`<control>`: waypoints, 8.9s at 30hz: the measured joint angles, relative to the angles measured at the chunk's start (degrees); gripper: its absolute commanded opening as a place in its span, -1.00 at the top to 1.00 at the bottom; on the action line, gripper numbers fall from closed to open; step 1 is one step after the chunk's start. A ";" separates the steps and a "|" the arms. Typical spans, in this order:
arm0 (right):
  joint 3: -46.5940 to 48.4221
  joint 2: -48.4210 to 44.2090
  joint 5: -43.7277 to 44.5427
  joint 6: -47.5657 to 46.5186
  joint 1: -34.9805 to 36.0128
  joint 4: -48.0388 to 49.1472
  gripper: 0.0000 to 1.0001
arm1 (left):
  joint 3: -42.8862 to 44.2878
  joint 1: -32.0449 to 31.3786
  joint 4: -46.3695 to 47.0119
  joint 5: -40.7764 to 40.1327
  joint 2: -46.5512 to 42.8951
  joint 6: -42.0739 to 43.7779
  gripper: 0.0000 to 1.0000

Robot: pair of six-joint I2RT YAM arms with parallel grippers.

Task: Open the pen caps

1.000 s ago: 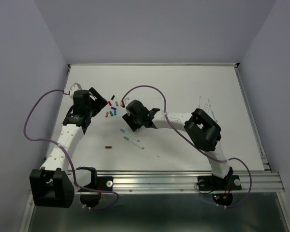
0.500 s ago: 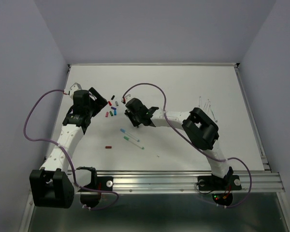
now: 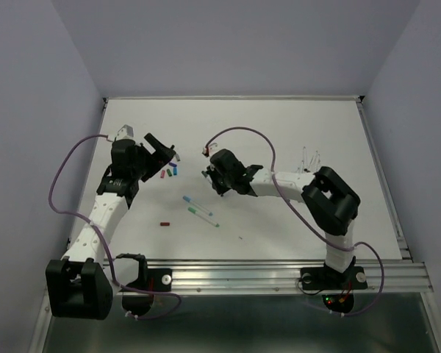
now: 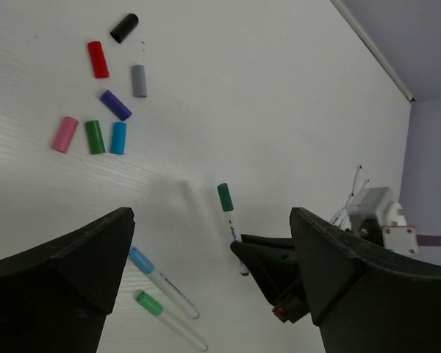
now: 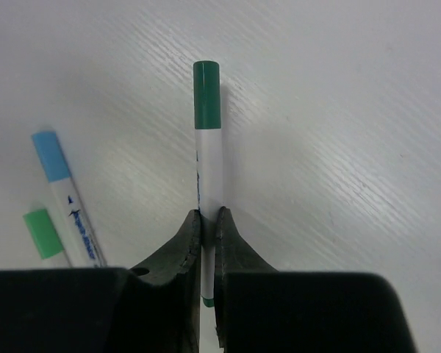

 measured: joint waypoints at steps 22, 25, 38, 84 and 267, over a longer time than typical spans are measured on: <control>-11.13 -22.18 -12.63 4.48 -0.96 13.60 0.99 | -2.34 -12.57 11.80 6.62 3.65 -6.58 -0.57; -11.13 -22.18 -12.94 4.48 -0.96 13.57 0.99 | -2.05 -13.09 12.33 6.14 4.17 -7.15 -0.29; -12.90 -23.15 -14.75 4.74 -0.98 13.46 0.99 | -0.74 -13.92 14.78 5.31 6.58 -8.17 0.62; -34.77 -38.42 -21.70 8.39 5.79 11.65 0.39 | 11.19 -2.75 16.04 -4.76 13.38 -7.21 1.00; 3.78 4.11 -3.58 -5.84 5.16 -1.09 0.99 | 5.14 11.15 -4.26 2.67 6.80 4.07 -0.98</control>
